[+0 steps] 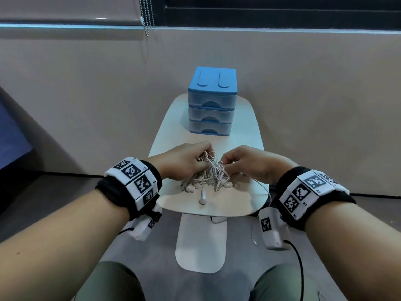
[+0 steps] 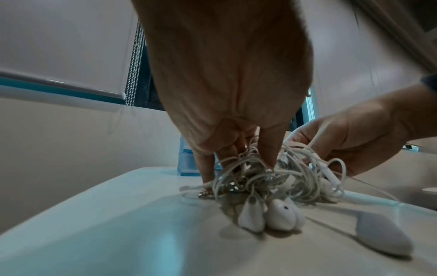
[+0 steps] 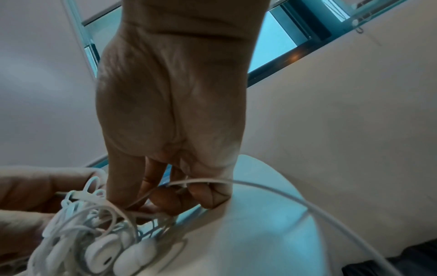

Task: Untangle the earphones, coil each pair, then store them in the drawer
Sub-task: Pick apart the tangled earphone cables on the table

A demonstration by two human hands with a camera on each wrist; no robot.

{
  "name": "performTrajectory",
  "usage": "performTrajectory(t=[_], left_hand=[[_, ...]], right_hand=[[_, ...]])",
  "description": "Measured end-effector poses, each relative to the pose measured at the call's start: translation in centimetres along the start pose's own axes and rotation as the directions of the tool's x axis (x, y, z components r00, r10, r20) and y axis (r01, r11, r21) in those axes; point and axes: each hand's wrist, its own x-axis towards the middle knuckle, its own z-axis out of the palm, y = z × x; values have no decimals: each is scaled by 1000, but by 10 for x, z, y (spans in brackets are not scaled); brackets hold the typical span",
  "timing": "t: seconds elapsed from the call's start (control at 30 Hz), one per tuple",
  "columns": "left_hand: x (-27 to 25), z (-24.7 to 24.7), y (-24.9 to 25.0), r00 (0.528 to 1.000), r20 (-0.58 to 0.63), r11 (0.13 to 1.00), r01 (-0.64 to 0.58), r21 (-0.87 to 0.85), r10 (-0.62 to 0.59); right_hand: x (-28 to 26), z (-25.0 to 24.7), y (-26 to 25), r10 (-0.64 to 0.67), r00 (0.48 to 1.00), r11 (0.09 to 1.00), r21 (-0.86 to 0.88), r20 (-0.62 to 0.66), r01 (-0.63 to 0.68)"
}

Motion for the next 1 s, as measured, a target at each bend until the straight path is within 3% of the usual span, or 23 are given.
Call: performTrajectory(t=[0.17, 0.23, 0.33, 0.37, 0.5, 0.7, 0.87, 1.0], left_hand=[[-4, -2, -2, 998, 23, 996, -64, -62, 65], [-8, -7, -3, 986, -41, 987, -159, -1, 159], [-19, -15, -1, 923, -218, 947, -294, 132, 317], [-23, -16, 0, 909, -228, 935, -317, 161, 348], [-32, -6, 2, 940, -65, 912, -306, 274, 335], [-28, 6, 3, 949, -14, 813, -262, 519, 314], [-23, 11, 5, 929, -29, 756, -281, 591, 368], [-18, 11, 1, 876, -72, 701, -329, 633, 476]], right_hand=[[0, 3, 4, 12, 999, 999, 52, -35, -10], [2, 3, 4, 15, 999, 999, 36, -46, -13], [3, 4, 4, 9, 999, 1000, -1, -52, -9], [4, 4, 4, 14, 998, 1000, -6, -55, -14], [1, 8, 3, 10, 997, 999, -53, -81, -14], [0, 10, 2, -17, 994, 996, -92, -109, 7], [-1, 10, 5, -18, 995, 997, -79, -101, 11], [0, 8, 9, -28, 991, 993, -120, -130, 12]])
